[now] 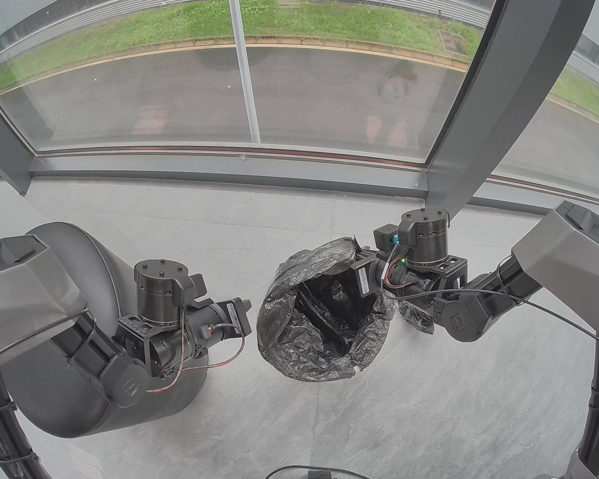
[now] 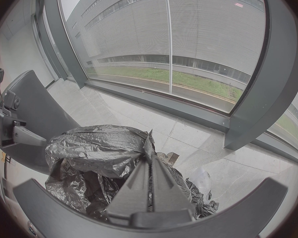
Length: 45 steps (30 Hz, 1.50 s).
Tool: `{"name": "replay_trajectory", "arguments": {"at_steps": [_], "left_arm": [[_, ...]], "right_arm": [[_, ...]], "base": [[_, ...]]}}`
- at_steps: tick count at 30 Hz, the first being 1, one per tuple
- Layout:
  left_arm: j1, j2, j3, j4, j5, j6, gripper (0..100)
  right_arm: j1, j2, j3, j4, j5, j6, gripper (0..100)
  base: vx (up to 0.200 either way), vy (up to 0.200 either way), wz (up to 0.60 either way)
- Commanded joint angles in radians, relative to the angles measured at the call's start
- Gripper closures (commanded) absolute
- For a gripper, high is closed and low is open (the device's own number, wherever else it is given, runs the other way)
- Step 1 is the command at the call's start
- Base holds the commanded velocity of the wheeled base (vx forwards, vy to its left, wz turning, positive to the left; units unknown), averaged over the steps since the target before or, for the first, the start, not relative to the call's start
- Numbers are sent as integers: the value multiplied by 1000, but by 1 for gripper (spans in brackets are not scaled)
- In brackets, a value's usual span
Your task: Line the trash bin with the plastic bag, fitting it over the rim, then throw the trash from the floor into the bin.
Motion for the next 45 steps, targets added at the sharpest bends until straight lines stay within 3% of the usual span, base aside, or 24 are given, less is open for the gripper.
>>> {"name": "replay_trajectory", "arguments": {"at_steps": [1,8,11,16,19,20,27,28,30,36,38,45], "left_arm": [[-45,-120,101,-2,-9,-6,100],[-91,-117,121,-2,-45,-42,100],[-127,-115,127,0,-13,-31,100],[-168,-109,111,15,124,18,100],[-173,-110,122,35,135,58,100],[-176,-109,122,41,135,63,0],[-179,-83,119,40,147,121,0],[-180,-64,139,32,167,248,0],[-180,-55,156,9,227,385,0],[-156,9,84,-92,308,552,0],[-110,45,36,-107,396,658,0],[-91,78,-41,-137,412,689,0]], "right_arm": [[0,-1,-6,0,-1,-1,100],[0,-4,-12,0,-6,2,100],[-1,-10,-11,0,-6,5,100],[-1,-10,-6,0,-3,5,100],[-1,-10,-6,0,-3,5,100],[0,-10,-6,0,-3,5,100],[-1,-10,-6,0,-1,5,100],[-1,-10,-6,0,-1,7,100],[-1,-10,-6,0,-1,7,100],[-1,-8,-8,0,0,7,100],[-4,-10,-8,0,0,7,100],[-1,-10,-8,-2,0,8,100]], "base": [[0,0,0],[0,0,0],[0,0,0],[0,0,0],[0,0,0],[0,0,0],[0,0,0],[0,0,0],[0,0,0],[0,0,0],[0,0,0],[0,0,0]]}}
